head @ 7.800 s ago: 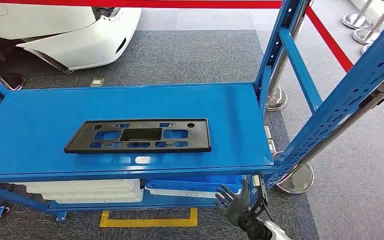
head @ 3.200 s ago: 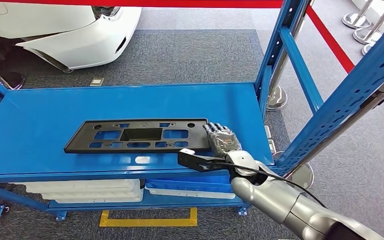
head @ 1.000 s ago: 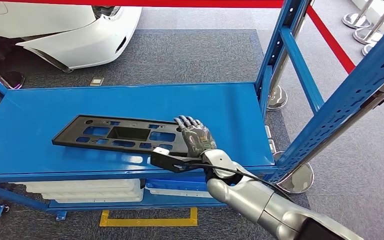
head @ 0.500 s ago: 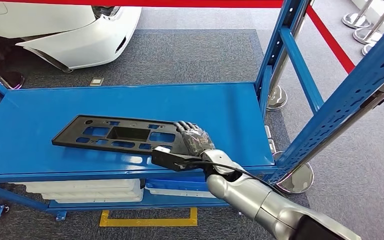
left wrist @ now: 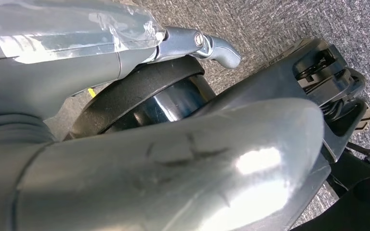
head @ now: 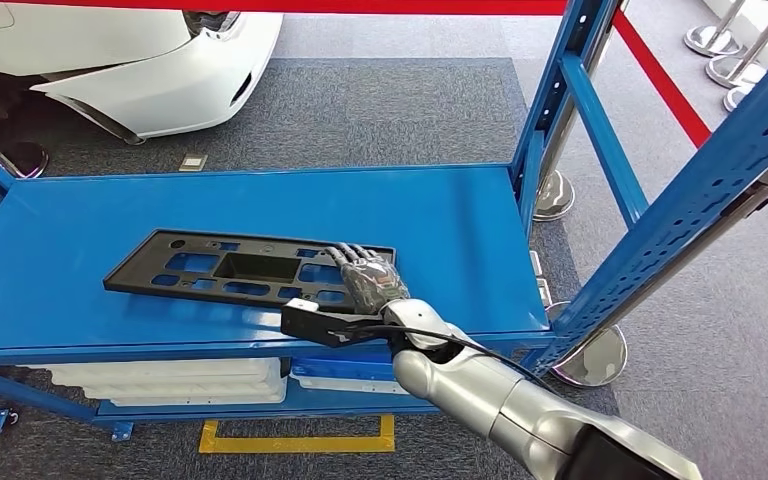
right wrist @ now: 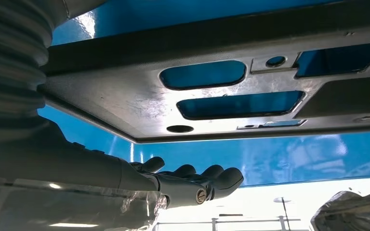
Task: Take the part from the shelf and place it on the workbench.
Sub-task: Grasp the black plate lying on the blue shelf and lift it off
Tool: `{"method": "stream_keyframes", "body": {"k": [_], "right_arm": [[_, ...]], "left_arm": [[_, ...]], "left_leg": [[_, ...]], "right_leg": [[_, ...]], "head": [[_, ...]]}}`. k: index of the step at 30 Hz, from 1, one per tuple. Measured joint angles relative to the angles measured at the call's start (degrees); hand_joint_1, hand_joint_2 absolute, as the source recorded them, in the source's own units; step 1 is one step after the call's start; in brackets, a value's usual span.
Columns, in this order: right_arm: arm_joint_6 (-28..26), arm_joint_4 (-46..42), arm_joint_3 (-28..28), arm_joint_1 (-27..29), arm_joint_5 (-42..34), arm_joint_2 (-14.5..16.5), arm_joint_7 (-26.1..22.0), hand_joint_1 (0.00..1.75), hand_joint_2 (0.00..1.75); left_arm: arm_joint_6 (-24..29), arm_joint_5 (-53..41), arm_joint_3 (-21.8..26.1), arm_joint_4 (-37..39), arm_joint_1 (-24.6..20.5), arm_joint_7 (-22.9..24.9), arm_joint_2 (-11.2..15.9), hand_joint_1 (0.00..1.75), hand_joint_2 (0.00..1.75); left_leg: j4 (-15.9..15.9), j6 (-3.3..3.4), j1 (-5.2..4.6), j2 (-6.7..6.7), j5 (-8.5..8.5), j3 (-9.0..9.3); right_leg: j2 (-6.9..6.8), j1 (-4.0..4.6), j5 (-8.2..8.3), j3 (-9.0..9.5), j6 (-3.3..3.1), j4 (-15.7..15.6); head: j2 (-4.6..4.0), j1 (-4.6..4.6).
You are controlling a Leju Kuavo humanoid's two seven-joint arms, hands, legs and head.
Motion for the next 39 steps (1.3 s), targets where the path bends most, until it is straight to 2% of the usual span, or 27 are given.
{"method": "stream_keyframes", "body": {"k": [5,9,21,27,35,39], "right_arm": [[0.37,0.98,0.43,-0.28,0.57,0.97,0.00,0.00,1.75],[0.86,1.94,0.90,-0.36,0.60,1.79,0.06,1.75,1.75],[-2.14,7.34,2.49,-1.62,2.67,3.21,-0.58,1.75,1.75],[-4.14,8.70,3.40,-2.32,5.20,3.52,1.36,1.75,1.75],[-5.01,9.82,4.34,-2.49,6.11,3.53,2.04,1.75,1.75],[-7.14,10.12,4.65,-2.49,7.98,3.47,3.98,1.75,1.75]], "left_arm": [[-0.02,-0.02,0.00,0.01,-0.06,0.12,-0.01,0.00,0.00],[-0.02,-0.02,0.00,-0.01,-0.08,0.15,-0.02,0.00,0.00],[-0.04,-0.13,-0.10,0.01,0.00,-0.27,-0.02,0.00,0.00],[-0.15,-0.33,-0.26,0.09,0.41,-2.12,0.00,0.00,0.00],[-0.15,-0.33,-0.28,0.24,0.45,-2.32,-0.01,0.00,0.00],[-0.04,-0.34,-0.28,0.27,0.51,-2.57,0.01,0.00,0.00]], "left_leg": [[0.01,0.00,0.00,0.00,0.00,-0.01],[0.01,0.00,0.01,0.00,0.00,-0.02],[0.03,0.00,0.00,0.00,0.00,-0.01],[0.04,0.00,-0.01,-0.01,0.01,0.02],[0.09,0.02,-0.01,-0.02,0.04,0.03],[0.11,0.02,-0.02,-0.02,0.04,0.02]], "right_leg": [[0.00,0.00,0.00,-0.01,0.00,0.00],[0.00,0.01,0.00,-0.02,0.00,0.00],[0.00,0.01,0.01,0.00,0.00,0.00],[-0.03,0.00,0.01,0.05,0.02,-0.01],[-0.02,0.00,0.06,0.10,0.08,0.00],[-0.01,-0.01,0.08,0.08,0.09,0.00]], "head": [[0.00,0.00],[0.00,-0.02],[-0.02,0.01],[-0.02,-0.02],[-0.01,0.03],[0.00,0.04]]}}
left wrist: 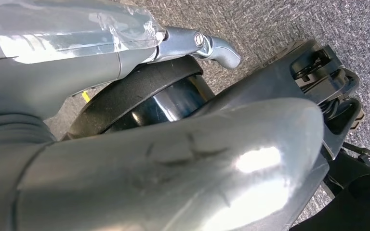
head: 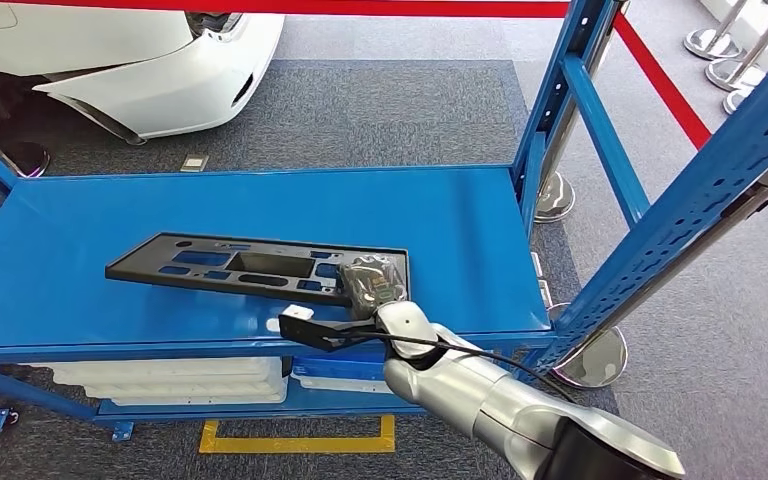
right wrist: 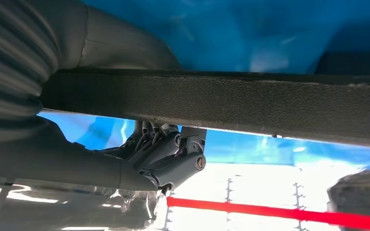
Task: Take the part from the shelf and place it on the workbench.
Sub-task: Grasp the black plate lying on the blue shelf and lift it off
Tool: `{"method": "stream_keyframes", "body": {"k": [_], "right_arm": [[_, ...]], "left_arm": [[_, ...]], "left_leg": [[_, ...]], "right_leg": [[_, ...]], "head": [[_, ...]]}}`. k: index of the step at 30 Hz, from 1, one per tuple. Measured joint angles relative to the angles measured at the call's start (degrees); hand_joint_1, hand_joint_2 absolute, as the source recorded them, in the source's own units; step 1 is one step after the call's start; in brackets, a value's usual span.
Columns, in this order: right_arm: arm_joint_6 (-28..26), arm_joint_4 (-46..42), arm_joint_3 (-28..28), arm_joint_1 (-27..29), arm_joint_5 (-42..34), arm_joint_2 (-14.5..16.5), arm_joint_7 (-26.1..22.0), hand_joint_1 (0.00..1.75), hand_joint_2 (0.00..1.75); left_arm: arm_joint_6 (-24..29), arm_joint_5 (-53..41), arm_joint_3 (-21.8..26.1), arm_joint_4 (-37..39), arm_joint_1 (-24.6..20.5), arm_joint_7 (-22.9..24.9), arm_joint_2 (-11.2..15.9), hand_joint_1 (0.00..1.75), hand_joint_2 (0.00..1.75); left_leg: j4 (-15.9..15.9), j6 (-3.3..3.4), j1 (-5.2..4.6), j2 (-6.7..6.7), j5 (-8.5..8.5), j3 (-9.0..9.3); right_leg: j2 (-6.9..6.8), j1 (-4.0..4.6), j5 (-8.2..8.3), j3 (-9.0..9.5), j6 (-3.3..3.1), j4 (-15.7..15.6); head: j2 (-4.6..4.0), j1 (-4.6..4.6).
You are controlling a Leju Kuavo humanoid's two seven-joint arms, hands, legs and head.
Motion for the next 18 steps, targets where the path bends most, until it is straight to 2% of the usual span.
{"method": "stream_keyframes", "body": {"k": [4,8,12,18], "right_arm": [[0.84,-2.22,-0.08,-0.01,5.88,-1.11,4.27,1.75,1.75],[7.72,-11.43,-0.78,-0.19,13.26,-4.13,7.69,1.75,1.75],[14.28,-21.13,-1.51,-0.89,17.65,-6.93,8.30,1.75,1.75],[17.80,-32.66,-1.54,-3.32,19.95,-10.16,7.89,1.75,1.75]], "left_arm": [[0.63,0.03,-0.01,0.11,0.33,-1.71,0.01,0.00,0.00],[2.15,0.15,0.00,0.14,0.80,-4.20,0.01,0.00,0.00],[0.42,0.99,0.00,0.15,0.94,-6.05,0.16,0.00,0.00],[-2.21,0.33,0.00,0.27,0.66,-6.42,0.47,0.00,0.00]], "left_leg": [[0.05,0.00,0.00,0.01,0.00,-0.05],[0.09,0.00,0.01,0.06,0.01,-0.10],[0.10,0.00,0.01,0.04,0.00,-0.15],[0.09,-0.01,0.00,0.04,0.01,-0.16]], "right_leg": [[0.02,0.00,0.05,-0.07,0.02,0.00],[0.12,0.01,0.06,-0.16,0.03,0.01],[0.11,0.01,0.06,-0.20,0.03,0.01],[0.12,0.01,0.06,-0.24,0.03,0.01]], "head": [[0.00,0.01],[-0.01,-0.01],[-0.01,-0.01],[-0.01,-0.07]]}}
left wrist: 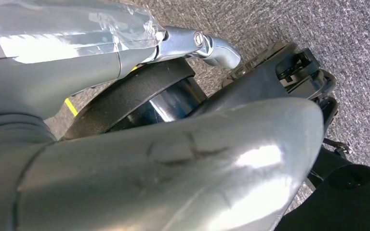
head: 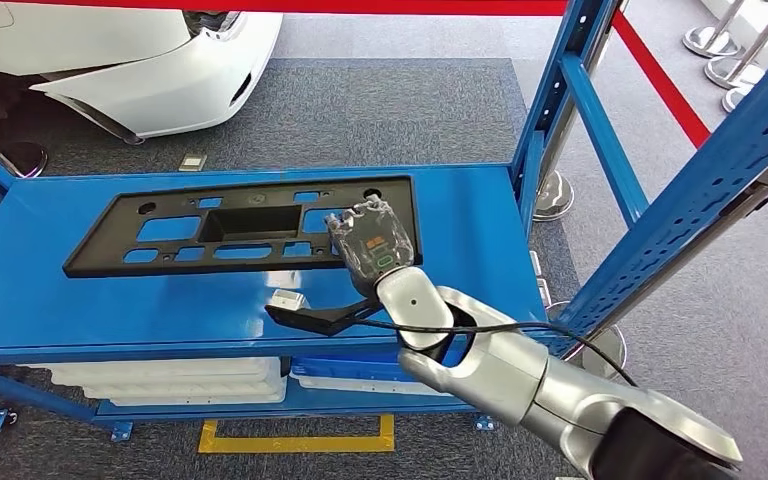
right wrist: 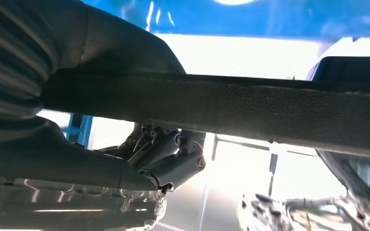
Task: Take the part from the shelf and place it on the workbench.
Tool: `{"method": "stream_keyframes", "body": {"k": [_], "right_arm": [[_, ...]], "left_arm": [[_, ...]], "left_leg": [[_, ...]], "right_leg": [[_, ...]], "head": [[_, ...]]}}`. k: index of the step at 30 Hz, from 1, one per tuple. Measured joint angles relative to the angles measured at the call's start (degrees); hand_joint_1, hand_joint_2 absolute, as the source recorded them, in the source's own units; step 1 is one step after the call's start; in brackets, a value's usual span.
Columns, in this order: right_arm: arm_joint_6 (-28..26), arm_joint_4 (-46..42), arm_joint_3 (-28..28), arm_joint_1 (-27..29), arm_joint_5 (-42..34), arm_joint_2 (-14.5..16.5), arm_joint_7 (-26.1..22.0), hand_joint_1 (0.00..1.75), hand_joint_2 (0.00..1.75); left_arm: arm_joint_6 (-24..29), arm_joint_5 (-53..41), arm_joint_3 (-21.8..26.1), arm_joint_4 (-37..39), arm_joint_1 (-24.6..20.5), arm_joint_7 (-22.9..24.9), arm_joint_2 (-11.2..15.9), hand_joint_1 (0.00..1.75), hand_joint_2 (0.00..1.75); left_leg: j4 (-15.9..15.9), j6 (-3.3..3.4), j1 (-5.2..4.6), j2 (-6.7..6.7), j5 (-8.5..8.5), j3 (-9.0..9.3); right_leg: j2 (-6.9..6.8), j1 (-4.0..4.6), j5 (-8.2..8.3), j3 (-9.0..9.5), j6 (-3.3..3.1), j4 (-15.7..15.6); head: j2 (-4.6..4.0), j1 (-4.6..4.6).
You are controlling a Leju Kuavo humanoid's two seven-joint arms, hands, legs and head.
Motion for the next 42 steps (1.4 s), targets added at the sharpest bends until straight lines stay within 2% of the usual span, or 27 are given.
{"method": "stream_keyframes", "body": {"k": [1,5,14,27,32,42], "right_arm": [[0.23,-1.54,0.02,-0.26,0.10,-0.50,-0.08,1.75,1.75],[0.67,-6.33,0.07,-0.73,0.23,-1.92,-0.33,1.75,1.75],[0.96,-13.07,1.16,-1.73,-0.40,-4.00,-0.36,1.75,1.75],[0.93,-16.98,2.57,-1.97,-1.11,-5.55,-0.36,1.75,1.75],[0.55,-17.21,2.59,-1.85,-4.58,-5.92,0.38,1.75,1.75],[-0.97,-17.71,2.48,-1.31,-10.85,-7.29,1.03,1.75,1.75]], "left_arm": [[-0.06,-0.15,0.00,0.00,-0.02,-0.10,0.00,0.00,0.00],[-0.17,-0.32,0.00,0.00,-0.04,-0.25,0.00,0.00,1.75],[-2.72,-1.01,0.00,0.27,-0.40,-0.37,0.05,0.00,1.75],[-3.53,-1.03,0.00,0.39,-0.65,-0.06,0.13,0.00,1.75],[-3.05,-0.46,0.02,0.46,-0.86,0.91,0.17,0.00,1.75],[-3.04,-0.30,0.22,0.55,-0.65,-0.14,0.20,0.00,1.75]], "left_leg": [[0.00,0.00,0.00,0.00,0.00,0.00],[0.01,0.00,-0.02,0.00,0.00,-0.01],[0.02,0.00,-0.04,-0.01,0.00,-0.05],[0.02,0.00,-0.05,-0.03,0.00,-0.08],[0.02,0.00,-0.05,-0.02,0.00,-0.09],[0.03,0.00,-0.06,-0.03,0.00,-0.09]], "right_leg": [[0.00,0.00,0.00,0.00,0.00,0.00],[0.00,-0.01,0.00,0.00,0.00,0.00],[-0.02,-0.03,0.00,-0.01,0.00,0.00],[-0.02,-0.05,0.00,-0.02,0.00,0.00],[-0.02,-0.05,0.00,-0.02,0.00,0.00],[-0.03,-0.06,0.00,-0.03,0.01,0.00]], "head": [[0.00,0.01],[0.01,0.04],[0.00,0.08],[0.00,0.09],[0.00,0.08],[0.01,0.08]]}}
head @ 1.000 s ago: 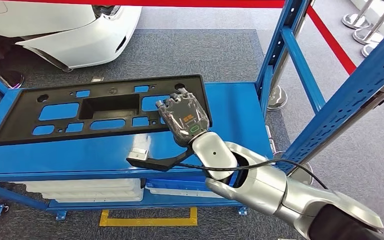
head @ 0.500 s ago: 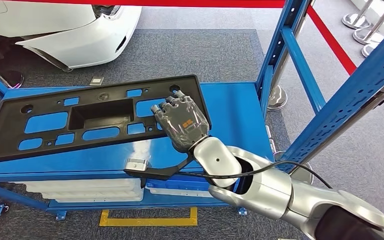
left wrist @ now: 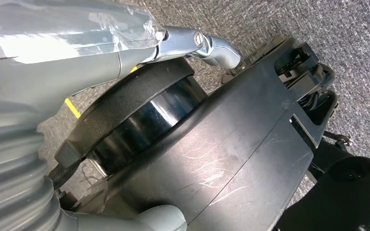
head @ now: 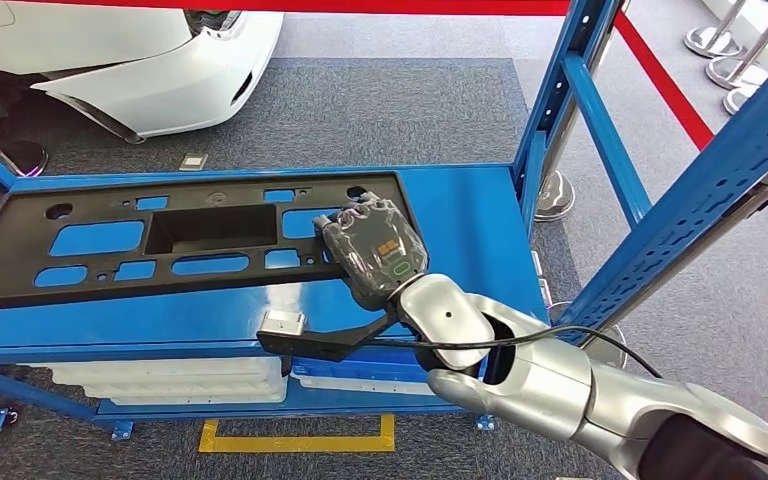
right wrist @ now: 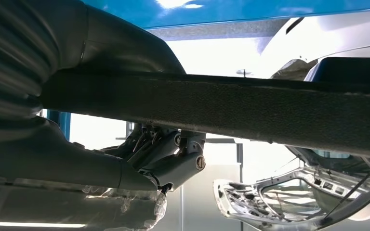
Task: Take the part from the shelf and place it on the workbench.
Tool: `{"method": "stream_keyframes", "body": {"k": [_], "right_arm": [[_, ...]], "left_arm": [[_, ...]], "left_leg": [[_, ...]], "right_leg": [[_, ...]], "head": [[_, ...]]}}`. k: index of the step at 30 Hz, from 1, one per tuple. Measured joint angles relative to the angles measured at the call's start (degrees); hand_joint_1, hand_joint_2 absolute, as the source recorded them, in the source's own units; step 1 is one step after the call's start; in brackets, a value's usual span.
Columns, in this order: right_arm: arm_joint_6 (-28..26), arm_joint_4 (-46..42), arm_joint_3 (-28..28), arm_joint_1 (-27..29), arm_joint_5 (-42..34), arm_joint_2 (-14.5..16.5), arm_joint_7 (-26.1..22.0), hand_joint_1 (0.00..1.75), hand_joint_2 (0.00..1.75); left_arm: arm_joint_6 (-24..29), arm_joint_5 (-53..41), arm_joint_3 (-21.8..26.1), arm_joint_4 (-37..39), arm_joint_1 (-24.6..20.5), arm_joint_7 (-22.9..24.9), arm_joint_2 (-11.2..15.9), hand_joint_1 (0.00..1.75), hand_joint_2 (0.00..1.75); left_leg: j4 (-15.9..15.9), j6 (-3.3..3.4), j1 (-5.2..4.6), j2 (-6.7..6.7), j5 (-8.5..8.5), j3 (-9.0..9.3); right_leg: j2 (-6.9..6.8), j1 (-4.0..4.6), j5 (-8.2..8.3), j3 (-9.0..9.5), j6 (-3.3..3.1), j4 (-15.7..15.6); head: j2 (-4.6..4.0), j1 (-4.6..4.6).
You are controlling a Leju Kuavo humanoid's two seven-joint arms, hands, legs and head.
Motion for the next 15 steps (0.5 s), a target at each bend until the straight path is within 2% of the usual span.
{"method": "stream_keyframes", "body": {"k": [6,15], "right_arm": [[-0.20,-0.26,-0.01,0.01,-0.38,-0.36,0.12,1.75,1.75],[-1.94,-0.84,-0.05,0.04,-2.75,-0.86,0.48,1.75,1.75]], "left_arm": [[0.00,-0.01,0.03,0.10,0.01,-0.09,0.00,0.00,1.75],[0.00,-0.49,0.07,0.13,0.05,-0.45,0.00,0.00,1.75]], "left_leg": [[0.00,0.00,0.00,0.00,0.00,0.00],[0.49,0.26,-0.33,0.00,-0.02,-0.43]], "right_leg": [[0.00,0.00,0.00,0.00,0.00,0.00],[-0.02,-0.44,0.33,-0.20,0.52,-0.07]], "head": [[0.00,-0.01],[0.01,-0.18]]}}
